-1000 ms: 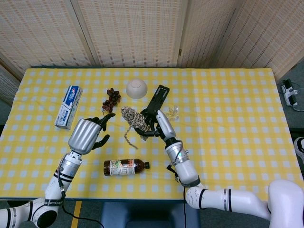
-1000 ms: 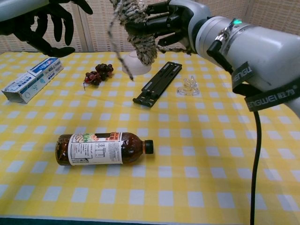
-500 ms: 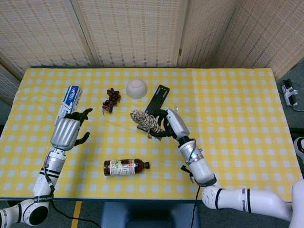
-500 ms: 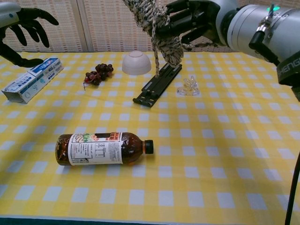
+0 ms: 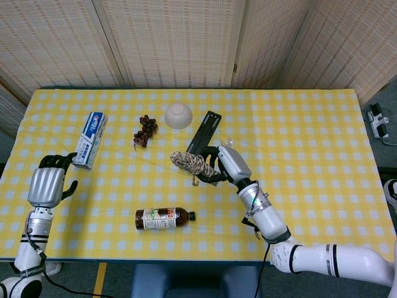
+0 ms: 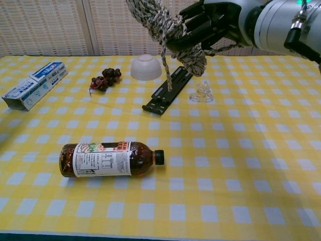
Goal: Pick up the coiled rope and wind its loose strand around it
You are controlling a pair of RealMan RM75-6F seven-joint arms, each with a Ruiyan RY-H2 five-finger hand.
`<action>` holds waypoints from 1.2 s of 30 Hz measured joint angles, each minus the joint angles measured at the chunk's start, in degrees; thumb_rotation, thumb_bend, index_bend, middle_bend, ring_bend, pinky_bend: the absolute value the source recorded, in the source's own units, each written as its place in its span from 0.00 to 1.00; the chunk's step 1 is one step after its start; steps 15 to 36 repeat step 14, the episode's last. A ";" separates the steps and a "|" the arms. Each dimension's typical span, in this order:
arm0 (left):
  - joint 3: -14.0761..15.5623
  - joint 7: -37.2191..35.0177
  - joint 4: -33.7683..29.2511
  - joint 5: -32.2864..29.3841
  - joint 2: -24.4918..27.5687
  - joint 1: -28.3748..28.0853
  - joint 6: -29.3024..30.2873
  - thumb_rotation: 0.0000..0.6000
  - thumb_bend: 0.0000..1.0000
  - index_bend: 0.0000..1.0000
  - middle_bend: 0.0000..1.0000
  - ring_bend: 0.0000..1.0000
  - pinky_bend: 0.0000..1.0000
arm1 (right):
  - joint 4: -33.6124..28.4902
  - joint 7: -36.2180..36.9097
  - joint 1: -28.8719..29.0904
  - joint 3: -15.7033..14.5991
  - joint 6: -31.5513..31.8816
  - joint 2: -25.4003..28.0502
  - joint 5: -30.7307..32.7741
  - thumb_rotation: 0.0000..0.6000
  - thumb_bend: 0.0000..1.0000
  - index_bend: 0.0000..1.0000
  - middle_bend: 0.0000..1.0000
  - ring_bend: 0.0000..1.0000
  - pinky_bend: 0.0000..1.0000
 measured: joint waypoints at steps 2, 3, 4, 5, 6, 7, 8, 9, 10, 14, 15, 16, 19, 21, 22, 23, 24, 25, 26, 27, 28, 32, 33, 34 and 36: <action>0.85 -1.87 1.00 1.55 0.17 1.60 1.44 1.00 0.35 0.23 0.33 0.22 0.21 | -0.09 0.26 0.05 -0.13 -0.02 0.14 0.05 1.00 0.72 1.00 0.84 0.90 0.78; 1.18 -2.65 1.40 2.21 0.23 2.35 2.24 1.00 0.35 0.22 0.32 0.22 0.21 | -0.12 0.44 0.05 -0.16 -0.04 0.19 0.06 1.00 0.72 1.00 0.84 0.90 0.78; 1.51 -3.41 1.79 2.85 0.27 3.12 3.12 1.00 0.35 0.22 0.31 0.22 0.21 | -0.15 0.66 0.05 -0.19 -0.07 0.25 0.07 1.00 0.72 1.00 0.84 0.90 0.78; 1.97 -4.44 2.24 3.68 0.32 4.23 4.34 1.00 0.35 0.22 0.31 0.21 0.20 | -0.19 0.98 0.04 -0.23 -0.18 0.38 0.10 1.00 0.72 1.00 0.84 0.91 0.78; 2.36 -5.26 2.49 4.29 0.38 5.11 5.23 1.00 0.35 0.22 0.30 0.21 0.20 | -0.19 1.21 0.04 -0.25 -0.23 0.48 0.11 1.00 0.72 1.00 0.84 0.91 0.78; 2.79 -6.12 2.64 4.88 0.47 5.99 5.99 1.00 0.35 0.22 0.30 0.21 0.20 | -0.15 1.41 0.04 -0.29 -0.27 0.58 0.12 1.00 0.72 1.00 0.84 0.91 0.78; 3.43 -7.26 2.69 5.64 0.65 7.13 6.86 1.00 0.35 0.22 0.30 0.21 0.20 | -0.10 1.61 0.06 -0.41 -0.38 0.70 0.14 1.00 0.72 1.00 0.84 0.91 0.78; 3.92 -7.97 2.66 6.20 0.81 7.96 7.48 1.00 0.35 0.22 0.30 0.21 0.20 | -0.06 1.73 0.09 -0.49 -0.48 0.79 0.18 1.00 0.72 1.00 0.84 0.91 0.78; 4.40 -8.47 2.58 6.73 0.98 8.78 8.08 1.00 0.35 0.21 0.29 0.20 0.19 | 0.00 1.84 0.13 -0.57 -0.55 0.87 0.20 1.00 0.72 1.00 0.84 0.91 0.78; 6.28 -9.49 1.75 8.50 1.58 12.19 10.62 1.00 0.35 0.21 0.29 0.20 0.19 | 0.14 2.20 0.34 -0.95 -0.77 0.99 0.13 1.00 0.72 1.00 0.84 0.91 0.78; 6.28 -9.49 1.75 8.50 1.58 12.19 10.62 1.00 0.35 0.21 0.29 0.20 0.19 | 0.14 2.20 0.34 -0.95 -0.77 0.99 0.13 1.00 0.72 1.00 0.84 0.91 0.78; 6.28 -9.49 1.75 8.50 1.58 12.19 10.62 1.00 0.35 0.21 0.29 0.20 0.19 | 0.14 2.20 0.34 -0.95 -0.77 0.99 0.13 1.00 0.72 1.00 0.84 0.91 0.78; 6.28 -9.49 1.75 8.50 1.58 12.19 10.62 1.00 0.35 0.21 0.29 0.20 0.19 | 0.14 2.20 0.34 -0.95 -0.77 0.99 0.13 1.00 0.72 1.00 0.84 0.91 0.78; 6.28 -9.49 1.75 8.50 1.58 12.19 10.62 1.00 0.35 0.21 0.29 0.20 0.19 | 0.14 2.20 0.34 -0.95 -0.77 0.99 0.13 1.00 0.72 1.00 0.84 0.91 0.78; 6.28 -9.49 1.75 8.50 1.58 12.19 10.62 1.00 0.35 0.21 0.29 0.20 0.19 | 0.14 2.20 0.34 -0.95 -0.77 0.99 0.13 1.00 0.72 1.00 0.84 0.91 0.78; 6.28 -9.49 1.75 8.50 1.58 12.19 10.62 1.00 0.35 0.21 0.29 0.20 0.19 | 0.14 2.20 0.34 -0.95 -0.77 0.99 0.13 1.00 0.72 1.00 0.84 0.91 0.78; 6.28 -9.49 1.75 8.50 1.58 12.19 10.62 1.00 0.35 0.21 0.29 0.20 0.19 | 0.14 2.20 0.34 -0.95 -0.77 0.99 0.13 1.00 0.72 1.00 0.84 0.91 0.78; 6.28 -9.49 1.75 8.50 1.58 12.19 10.62 1.00 0.35 0.21 0.29 0.20 0.19 | 0.14 2.20 0.34 -0.95 -0.77 0.99 0.13 1.00 0.72 1.00 0.84 0.91 0.78; 6.28 -9.49 1.75 8.50 1.58 12.19 10.62 1.00 0.35 0.21 0.29 0.20 0.19 | 0.14 2.20 0.34 -0.95 -0.77 0.99 0.13 1.00 0.72 1.00 0.84 0.91 0.78; 6.28 -9.49 1.75 8.50 1.58 12.19 10.62 1.00 0.35 0.21 0.29 0.20 0.19 | 0.14 2.20 0.34 -0.95 -0.77 0.99 0.13 1.00 0.72 1.00 0.84 0.91 0.78; 6.28 -9.49 1.75 8.50 1.58 12.19 10.62 1.00 0.35 0.21 0.29 0.20 0.19 | 0.14 2.20 0.34 -0.95 -0.77 0.99 0.13 1.00 0.72 1.00 0.84 0.91 0.78; 6.28 -9.49 1.75 8.50 1.58 12.19 10.62 1.00 0.35 0.21 0.29 0.20 0.19 | 0.14 2.20 0.34 -0.95 -0.77 0.99 0.13 1.00 0.72 1.00 0.84 0.91 0.78; 6.28 -9.49 1.75 8.50 1.58 12.19 10.62 1.00 0.35 0.21 0.29 0.20 0.19 | 0.14 2.20 0.34 -0.95 -0.77 0.99 0.13 1.00 0.72 1.00 0.84 0.91 0.78; 6.28 -9.49 1.75 8.50 1.58 12.19 10.62 1.00 0.35 0.21 0.29 0.20 0.19 | 0.14 2.20 0.34 -0.95 -0.77 0.99 0.13 1.00 0.72 1.00 0.84 0.91 0.78; 6.28 -9.49 1.75 8.50 1.58 12.19 10.62 1.00 0.35 0.21 0.29 0.20 0.19 | 0.14 2.20 0.34 -0.95 -0.77 0.99 0.13 1.00 0.72 1.00 0.84 0.91 0.78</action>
